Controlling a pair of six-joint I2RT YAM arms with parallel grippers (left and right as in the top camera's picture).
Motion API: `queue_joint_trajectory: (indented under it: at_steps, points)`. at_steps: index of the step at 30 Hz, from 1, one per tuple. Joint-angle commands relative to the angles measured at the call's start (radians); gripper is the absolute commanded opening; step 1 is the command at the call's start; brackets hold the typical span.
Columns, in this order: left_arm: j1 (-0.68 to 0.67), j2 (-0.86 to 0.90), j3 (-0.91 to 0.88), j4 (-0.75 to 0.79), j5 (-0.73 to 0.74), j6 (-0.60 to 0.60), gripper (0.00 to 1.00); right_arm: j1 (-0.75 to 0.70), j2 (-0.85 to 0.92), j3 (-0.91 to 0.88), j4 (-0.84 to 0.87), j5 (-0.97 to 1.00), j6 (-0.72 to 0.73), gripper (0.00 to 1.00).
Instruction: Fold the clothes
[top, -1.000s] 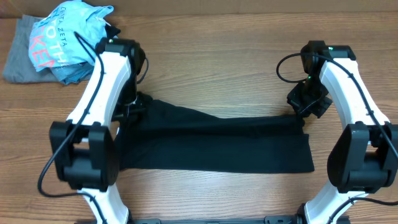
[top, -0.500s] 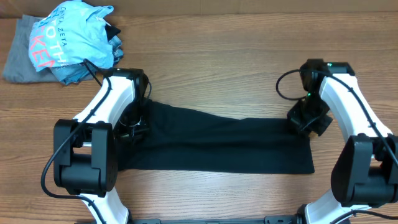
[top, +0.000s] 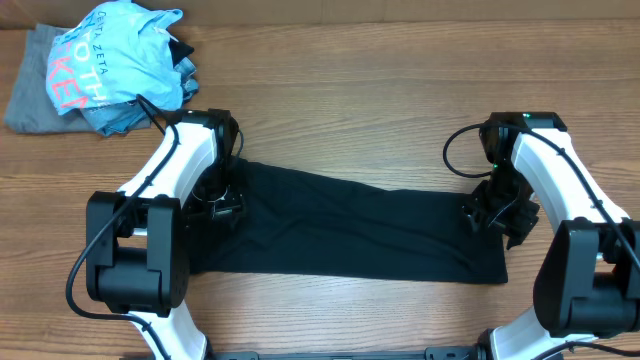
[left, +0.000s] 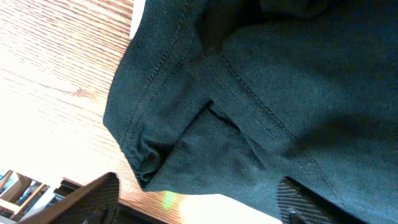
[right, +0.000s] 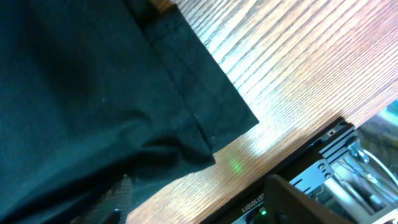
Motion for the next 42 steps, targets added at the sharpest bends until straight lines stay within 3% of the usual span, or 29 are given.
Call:
queue_joint_trajectory:
  at_steps: [1, 2, 5, 8, 10, 11, 14, 15, 29, 36, 42]
  points:
    - [0.006, -0.013, 0.029, 0.000, 0.041, 0.041, 0.69, -0.007, -0.029, -0.003, 0.007, 0.010, 0.003, 0.78]
    - [0.006, -0.013, 0.044, 0.000, 0.057, 0.052, 0.61, -0.007, -0.029, -0.003, 0.018, 0.002, -0.010, 0.79]
    - [0.006, -0.013, 0.111, -0.018, 0.080, 0.058, 0.54, -0.007, -0.029, -0.003, 0.075, -0.077, -0.090, 0.80]
    - [0.006, -0.013, 0.192, -0.048, 0.084, 0.058, 0.31, -0.007, -0.029, -0.003, 0.131, -0.151, -0.146, 0.76]
    - [0.005, -0.013, 0.239, -0.067, 0.093, 0.059, 0.13, -0.007, -0.029, -0.003, 0.162, -0.182, -0.155, 0.62]
    - [0.005, -0.013, 0.249, -0.068, 0.114, 0.066, 0.04, -0.007, -0.029, -0.003, 0.176, -0.196, -0.155, 0.50]
    - [-0.007, -0.013, 0.235, -0.047, 0.187, 0.100, 0.04, -0.007, -0.029, -0.006, 0.206, -0.221, -0.154, 0.19]
    - [-0.013, -0.013, 0.217, -0.031, 0.210, 0.112, 0.04, -0.007, -0.029, -0.010, 0.214, -0.220, -0.154, 0.14]
    - [-0.046, -0.008, -0.059, 0.299, 0.306, 0.151, 0.04, -0.007, -0.027, -0.245, 0.502, -0.243, -0.110, 0.08]
    - [0.019, -0.002, -0.166, 0.281, 0.143, 0.076, 0.04, -0.007, -0.027, -0.361, 0.624, -0.258, -0.022, 0.06]
    - [0.122, -0.002, -0.275, 0.325, 0.105, 0.075, 0.04, -0.008, -0.027, -0.389, 0.655, -0.257, -0.016, 0.04]
